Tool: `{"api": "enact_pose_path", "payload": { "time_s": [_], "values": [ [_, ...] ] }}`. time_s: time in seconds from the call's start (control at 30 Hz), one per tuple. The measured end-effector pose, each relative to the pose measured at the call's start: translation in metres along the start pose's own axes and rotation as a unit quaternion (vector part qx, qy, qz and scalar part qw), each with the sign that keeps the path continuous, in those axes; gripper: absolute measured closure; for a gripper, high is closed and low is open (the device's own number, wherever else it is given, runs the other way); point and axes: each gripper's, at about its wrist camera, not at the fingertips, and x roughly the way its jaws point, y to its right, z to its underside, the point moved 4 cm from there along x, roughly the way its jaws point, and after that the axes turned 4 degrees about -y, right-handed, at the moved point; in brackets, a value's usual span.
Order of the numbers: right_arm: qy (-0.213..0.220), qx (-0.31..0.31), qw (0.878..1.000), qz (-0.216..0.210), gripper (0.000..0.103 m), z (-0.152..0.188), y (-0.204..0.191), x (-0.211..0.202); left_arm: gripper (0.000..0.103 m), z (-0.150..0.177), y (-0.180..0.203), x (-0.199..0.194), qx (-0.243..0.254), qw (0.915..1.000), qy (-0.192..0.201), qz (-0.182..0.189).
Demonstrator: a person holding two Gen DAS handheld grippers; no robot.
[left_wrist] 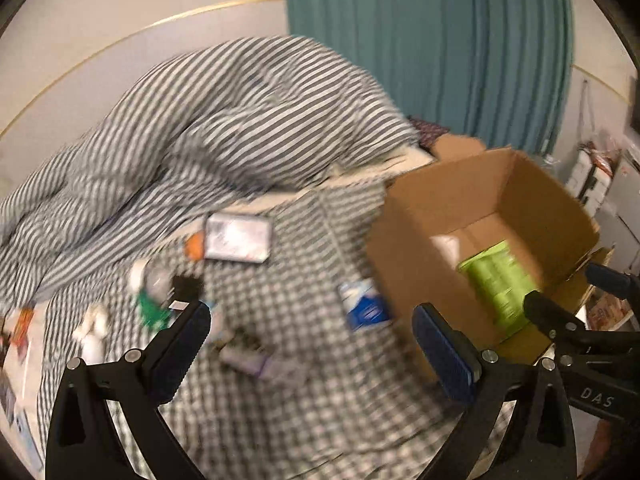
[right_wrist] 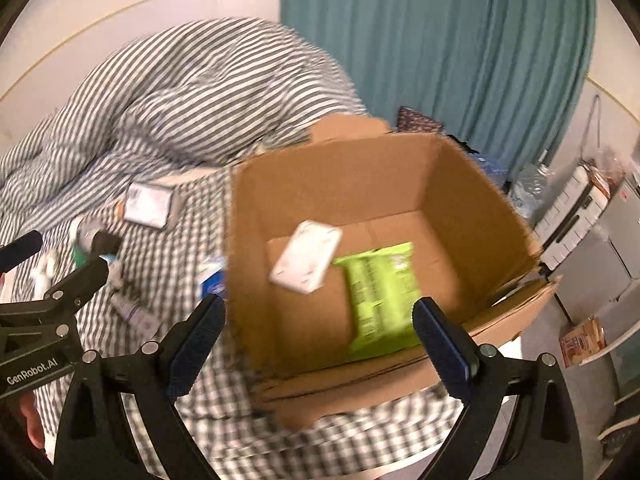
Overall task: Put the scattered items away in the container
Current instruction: 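Withdraw both open grippers from the box back over the bed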
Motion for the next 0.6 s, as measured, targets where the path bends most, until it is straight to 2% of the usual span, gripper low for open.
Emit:
{"api": "enact_pose_path", "payload": {
  "time_s": [0.3, 0.6],
  "values": [
    [0.007, -0.052, 0.998, -0.034, 0.008, 0.015, -0.096, -0.015, 0.0, 0.049, -0.097, -0.013, -0.058, 0.9974, -0.014, -0.04],
    [0.001, -0.111, 0.991, -0.072, 0.008, 0.02, -0.196, -0.017, 0.0, 0.086, -0.199, -0.028, -0.116, 0.9897, -0.023, -0.081]
  ]
}}
